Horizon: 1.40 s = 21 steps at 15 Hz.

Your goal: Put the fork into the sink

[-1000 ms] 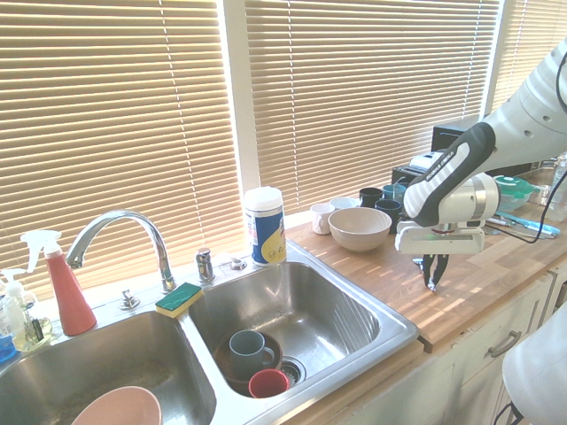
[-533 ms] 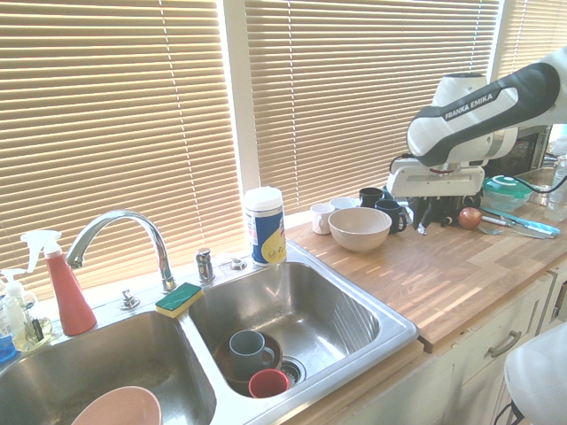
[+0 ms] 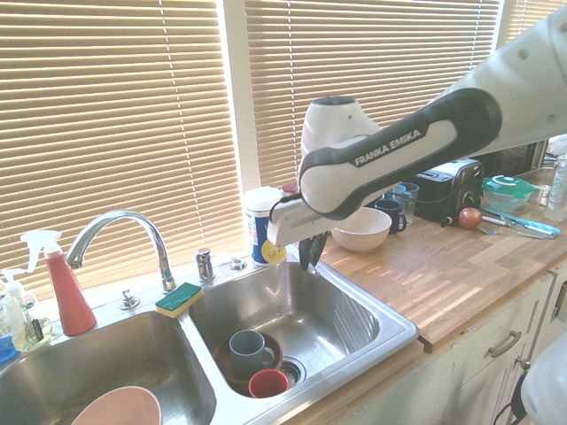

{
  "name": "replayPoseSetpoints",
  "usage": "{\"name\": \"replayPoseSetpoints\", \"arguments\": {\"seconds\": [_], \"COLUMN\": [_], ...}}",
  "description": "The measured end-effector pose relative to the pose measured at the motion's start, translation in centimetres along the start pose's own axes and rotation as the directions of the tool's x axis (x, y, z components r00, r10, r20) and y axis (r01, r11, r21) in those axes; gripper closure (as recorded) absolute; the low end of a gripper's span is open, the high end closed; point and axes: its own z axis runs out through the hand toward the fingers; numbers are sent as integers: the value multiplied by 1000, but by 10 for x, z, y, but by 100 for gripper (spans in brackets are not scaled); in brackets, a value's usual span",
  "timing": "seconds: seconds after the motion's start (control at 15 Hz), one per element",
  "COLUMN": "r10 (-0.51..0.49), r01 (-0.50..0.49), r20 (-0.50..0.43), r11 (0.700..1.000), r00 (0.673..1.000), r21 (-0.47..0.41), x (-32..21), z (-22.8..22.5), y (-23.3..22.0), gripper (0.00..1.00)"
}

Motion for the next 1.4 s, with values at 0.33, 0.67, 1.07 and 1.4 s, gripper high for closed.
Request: {"name": "replayPoseSetpoints", "arguments": {"seconds": [0.33,0.67,1.07,1.4], "r10": [-39,-36,-5,-1], "r01": [42,49,32,32], "r20": [39,91,141,150], "r11": [995,987,982,979], "r00": [998,995,990,989], "r21": [-85,-155,-186,-203], "x": [-14,-20,-36,-37], "z": [123,193,207,214], "y": [3,26,22,25], "gripper": [100,100,0,0]}}
